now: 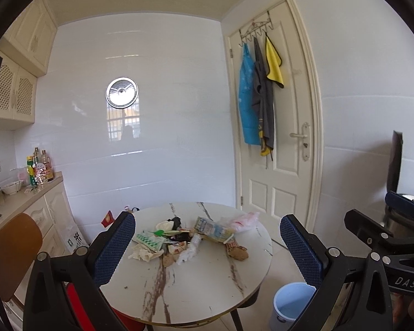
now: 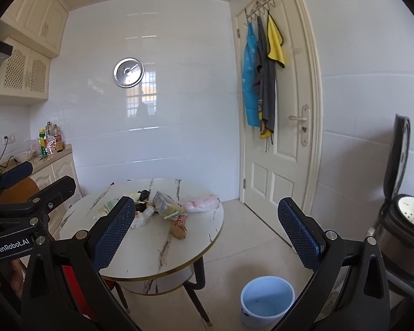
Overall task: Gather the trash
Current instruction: 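Bring both tools over the cluttered round table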
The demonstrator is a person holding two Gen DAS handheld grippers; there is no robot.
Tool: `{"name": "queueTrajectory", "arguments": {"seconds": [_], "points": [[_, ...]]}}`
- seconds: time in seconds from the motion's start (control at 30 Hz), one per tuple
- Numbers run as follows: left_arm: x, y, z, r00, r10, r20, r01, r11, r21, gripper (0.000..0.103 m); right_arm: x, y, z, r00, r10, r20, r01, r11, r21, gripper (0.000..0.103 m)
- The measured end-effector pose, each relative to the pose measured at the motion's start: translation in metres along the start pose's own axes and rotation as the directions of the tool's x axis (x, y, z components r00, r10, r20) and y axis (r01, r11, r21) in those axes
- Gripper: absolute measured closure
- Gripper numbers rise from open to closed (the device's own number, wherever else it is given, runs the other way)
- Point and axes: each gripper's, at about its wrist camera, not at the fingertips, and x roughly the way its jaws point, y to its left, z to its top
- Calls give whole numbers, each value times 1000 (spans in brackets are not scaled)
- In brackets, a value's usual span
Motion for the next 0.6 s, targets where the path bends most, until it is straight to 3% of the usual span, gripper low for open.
{"name": "queueTrajectory", "arguments": {"seconds": [0.6], "points": [[37, -1, 3, 1000, -13, -20, 14, 1000, 20, 1, 24, -10, -5, 999, -7, -34, 7, 1000, 12, 0]]}}
